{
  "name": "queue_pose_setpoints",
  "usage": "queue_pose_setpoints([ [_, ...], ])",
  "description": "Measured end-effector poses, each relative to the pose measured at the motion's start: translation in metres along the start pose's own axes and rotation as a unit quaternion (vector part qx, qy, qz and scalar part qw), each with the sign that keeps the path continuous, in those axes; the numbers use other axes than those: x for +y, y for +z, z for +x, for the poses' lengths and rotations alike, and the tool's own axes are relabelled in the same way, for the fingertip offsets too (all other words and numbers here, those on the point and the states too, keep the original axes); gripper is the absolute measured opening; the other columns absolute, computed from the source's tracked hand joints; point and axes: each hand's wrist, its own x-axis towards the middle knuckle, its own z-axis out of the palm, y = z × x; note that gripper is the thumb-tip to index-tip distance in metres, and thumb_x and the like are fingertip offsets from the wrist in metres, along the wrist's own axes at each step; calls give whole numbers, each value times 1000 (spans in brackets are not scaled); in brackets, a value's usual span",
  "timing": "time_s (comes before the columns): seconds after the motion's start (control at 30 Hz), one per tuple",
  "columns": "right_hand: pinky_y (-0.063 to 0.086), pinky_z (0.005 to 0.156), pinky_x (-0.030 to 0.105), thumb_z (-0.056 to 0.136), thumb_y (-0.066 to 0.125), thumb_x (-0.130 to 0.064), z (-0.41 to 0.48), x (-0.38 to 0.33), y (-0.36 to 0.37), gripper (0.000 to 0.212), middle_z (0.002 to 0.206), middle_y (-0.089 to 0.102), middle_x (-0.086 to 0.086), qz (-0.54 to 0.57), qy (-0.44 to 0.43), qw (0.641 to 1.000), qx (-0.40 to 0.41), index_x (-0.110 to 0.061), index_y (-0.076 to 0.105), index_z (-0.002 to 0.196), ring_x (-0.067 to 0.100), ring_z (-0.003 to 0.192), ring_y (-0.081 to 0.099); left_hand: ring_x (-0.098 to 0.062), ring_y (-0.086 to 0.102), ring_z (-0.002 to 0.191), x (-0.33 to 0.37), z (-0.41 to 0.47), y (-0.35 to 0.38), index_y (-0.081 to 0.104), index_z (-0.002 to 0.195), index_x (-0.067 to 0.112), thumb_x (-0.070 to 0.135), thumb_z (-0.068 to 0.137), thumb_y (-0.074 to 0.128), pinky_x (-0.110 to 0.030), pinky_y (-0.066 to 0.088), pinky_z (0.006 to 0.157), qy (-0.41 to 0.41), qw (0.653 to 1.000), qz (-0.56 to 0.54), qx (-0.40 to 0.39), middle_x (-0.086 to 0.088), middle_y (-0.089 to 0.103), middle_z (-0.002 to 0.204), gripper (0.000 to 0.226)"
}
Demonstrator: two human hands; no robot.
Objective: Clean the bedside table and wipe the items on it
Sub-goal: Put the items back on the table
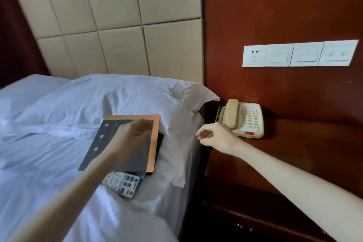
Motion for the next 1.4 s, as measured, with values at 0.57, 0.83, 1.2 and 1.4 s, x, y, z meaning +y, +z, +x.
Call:
queue_pose_setpoints([
  [0.57,46,74,33,86,64,-14,31,-57,100,56,105,37,-2,-165,-158,971,-71,-35,49,136,15,97,46,-17,46,116,-66,-11,-13,59,119,18,23,87,63,-12,21,83,43,986,158,3,3,54,126,32],
  [0.83,41,75,24,90,64,-15,32,-62,86,40,88,37,-13,-102,-207,972,-44,-28,61,127,5,85,43,-15,49,112,-46,-20,-15,60,117,23,52,90,45,-31,40,90,31,980,191,34,8,56,123,43],
  [1.2,52,68,50,91,59,-3,42,-86,45,25,79,52,13,138,-276,919,245,-25,71,94,31,73,58,-23,65,86,30,-39,-45,63,105,20,49,83,45,-29,47,61,151,944,262,132,6,67,99,41],
  [1.4,51,70,42,92,60,-15,30,-76,-6,14,79,51,2,149,-302,902,270,-23,69,100,25,76,56,-32,63,62,53,-35,-35,58,91,22,36,90,44,-27,37,46,141,936,258,194,3,67,74,20],
])
